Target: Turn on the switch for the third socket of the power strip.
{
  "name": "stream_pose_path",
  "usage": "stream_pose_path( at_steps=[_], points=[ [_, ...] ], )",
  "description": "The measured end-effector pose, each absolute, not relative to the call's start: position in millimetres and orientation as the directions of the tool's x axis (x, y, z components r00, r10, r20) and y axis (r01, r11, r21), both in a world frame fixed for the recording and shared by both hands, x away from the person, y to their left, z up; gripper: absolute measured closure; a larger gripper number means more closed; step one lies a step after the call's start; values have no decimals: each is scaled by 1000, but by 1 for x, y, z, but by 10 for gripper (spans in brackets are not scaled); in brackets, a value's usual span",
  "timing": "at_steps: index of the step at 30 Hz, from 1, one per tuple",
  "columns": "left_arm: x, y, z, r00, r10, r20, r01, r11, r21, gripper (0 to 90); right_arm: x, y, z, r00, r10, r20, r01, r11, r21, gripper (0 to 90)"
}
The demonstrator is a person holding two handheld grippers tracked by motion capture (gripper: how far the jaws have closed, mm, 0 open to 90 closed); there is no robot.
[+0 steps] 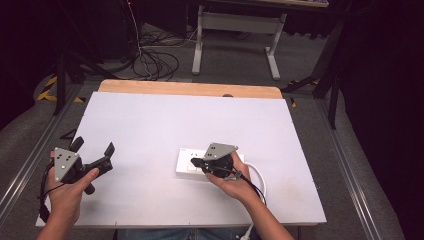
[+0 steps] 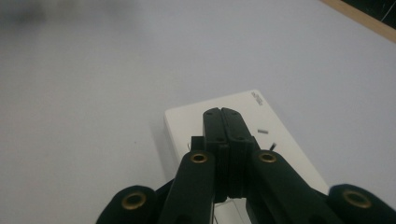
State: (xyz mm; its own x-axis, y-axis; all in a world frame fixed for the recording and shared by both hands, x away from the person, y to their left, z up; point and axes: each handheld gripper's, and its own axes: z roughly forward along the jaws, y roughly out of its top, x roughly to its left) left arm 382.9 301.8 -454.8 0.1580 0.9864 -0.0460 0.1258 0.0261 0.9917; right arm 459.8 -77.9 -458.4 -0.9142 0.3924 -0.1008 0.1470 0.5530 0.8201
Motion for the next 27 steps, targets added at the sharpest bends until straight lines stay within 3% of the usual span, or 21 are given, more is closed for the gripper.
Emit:
stream_pose_path(
  at_steps=[27],
  points=[
    [384, 302, -455, 160, 986, -48, 128, 28, 991, 54, 466, -72, -472, -920, 379, -98, 167, 605, 778, 900]
  ],
)
